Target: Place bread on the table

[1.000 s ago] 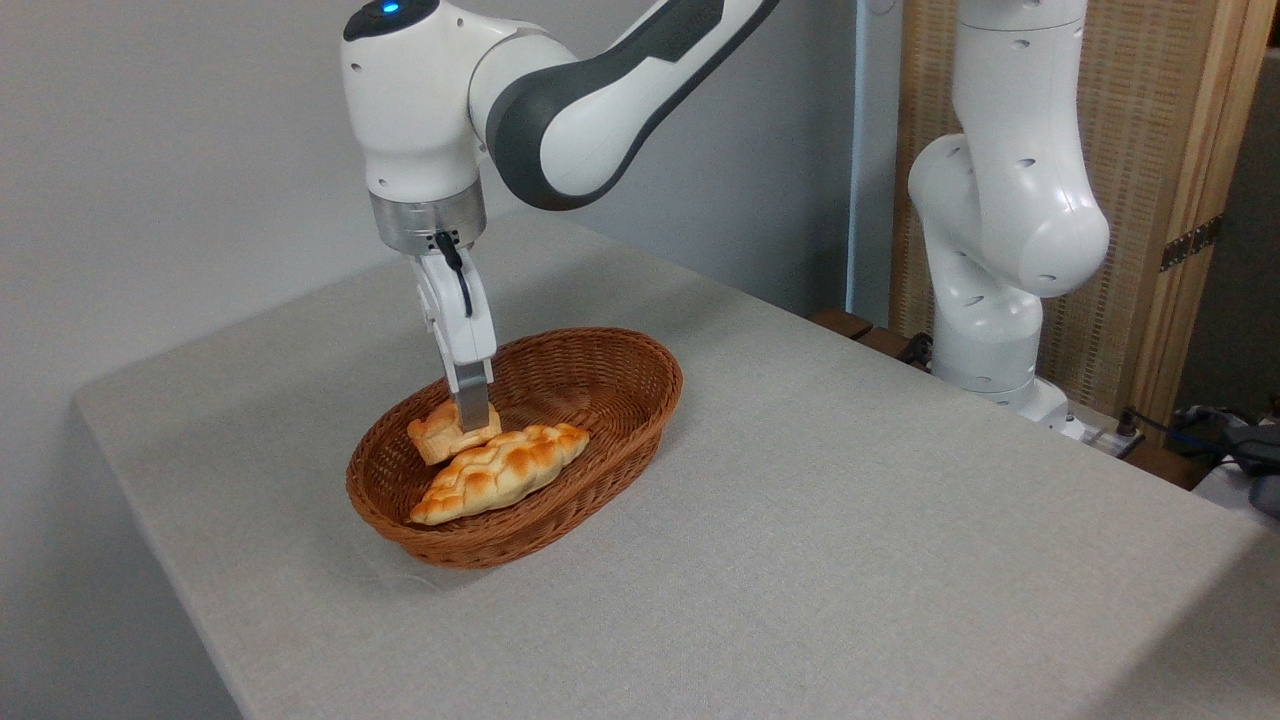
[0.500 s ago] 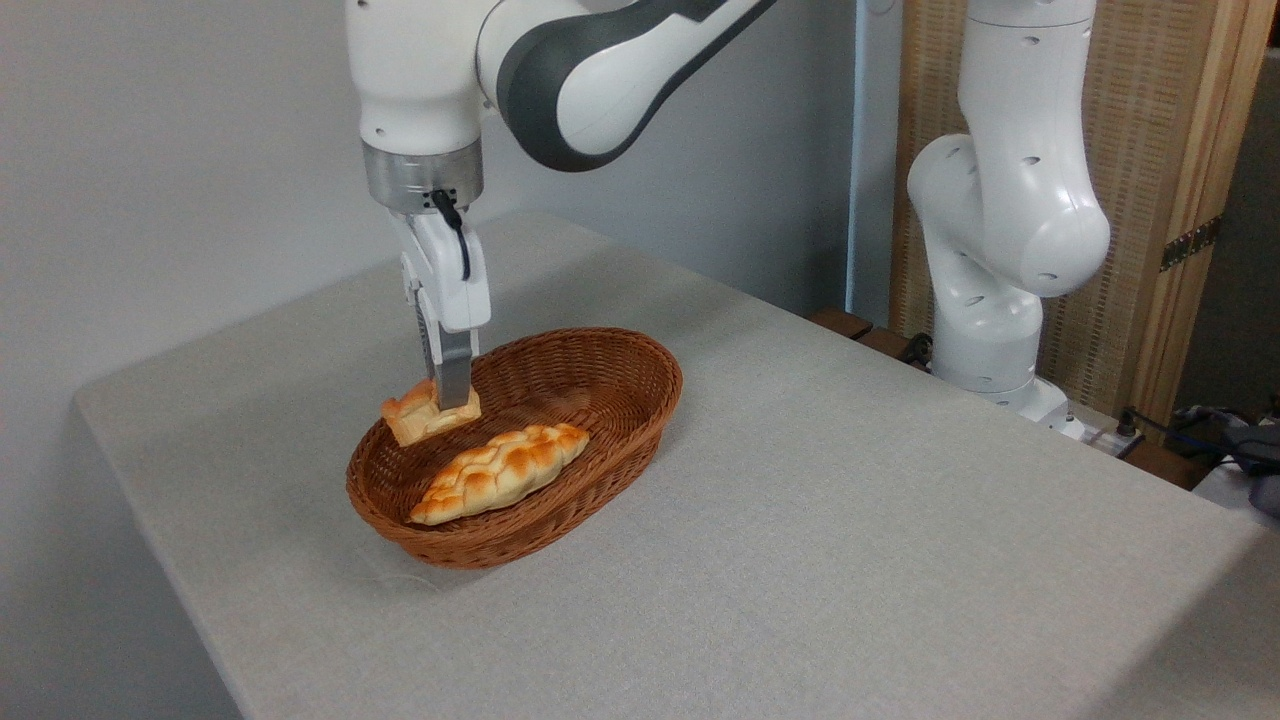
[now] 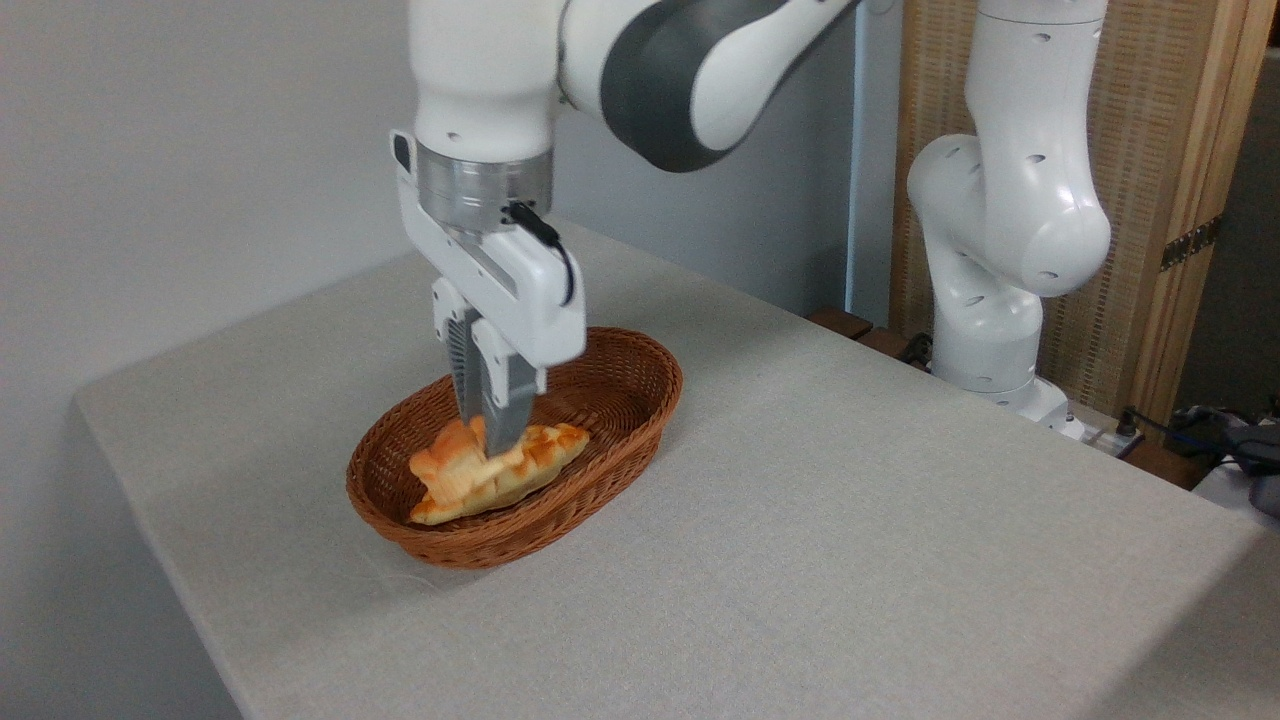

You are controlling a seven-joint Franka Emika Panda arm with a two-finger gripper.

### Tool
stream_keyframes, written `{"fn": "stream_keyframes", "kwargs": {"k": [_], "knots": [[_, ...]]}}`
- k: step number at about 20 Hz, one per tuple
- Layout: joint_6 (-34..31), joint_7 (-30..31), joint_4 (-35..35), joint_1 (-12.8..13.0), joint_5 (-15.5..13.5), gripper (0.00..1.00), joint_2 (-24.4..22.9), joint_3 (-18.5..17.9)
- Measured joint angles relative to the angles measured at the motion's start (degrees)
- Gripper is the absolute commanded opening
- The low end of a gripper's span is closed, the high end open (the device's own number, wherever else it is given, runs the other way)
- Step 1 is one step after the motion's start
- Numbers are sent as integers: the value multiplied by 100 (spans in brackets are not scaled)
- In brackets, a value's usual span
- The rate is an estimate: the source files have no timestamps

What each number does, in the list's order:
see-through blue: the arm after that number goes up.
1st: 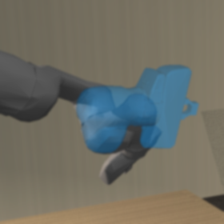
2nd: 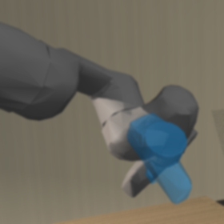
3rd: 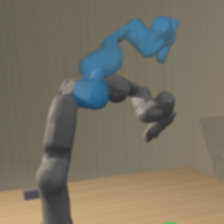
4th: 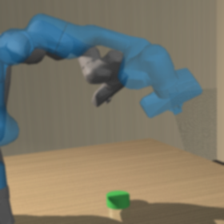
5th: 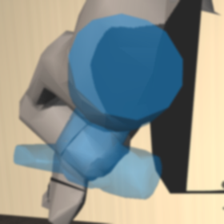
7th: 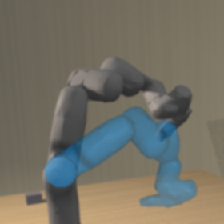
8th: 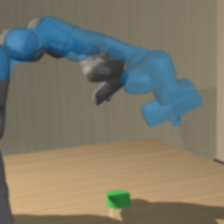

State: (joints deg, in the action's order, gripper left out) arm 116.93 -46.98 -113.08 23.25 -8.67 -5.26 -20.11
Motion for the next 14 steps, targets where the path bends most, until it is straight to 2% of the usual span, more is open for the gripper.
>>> {"fn": "stream_keyframes", "kwargs": {"k": [3, 6, 7, 8, 10, 11, 14], "knots": [[-8, -16, -4, -12, 268, 35, 0, -349], [-14, -16, -25, -16, 400, 38, 6, -560], [-20, -16, -34, -16, 420, 44, 16, -605], [-32, -17, -44, -15, 431, 69, 26, -635], [-126, -34, -47, -14, 466, 78, 59, -744], [-190, -75, -48, -15, 495, 100, 70, -802], [-306, -151, -49, -16, 626, 100, 89, -880]]}}
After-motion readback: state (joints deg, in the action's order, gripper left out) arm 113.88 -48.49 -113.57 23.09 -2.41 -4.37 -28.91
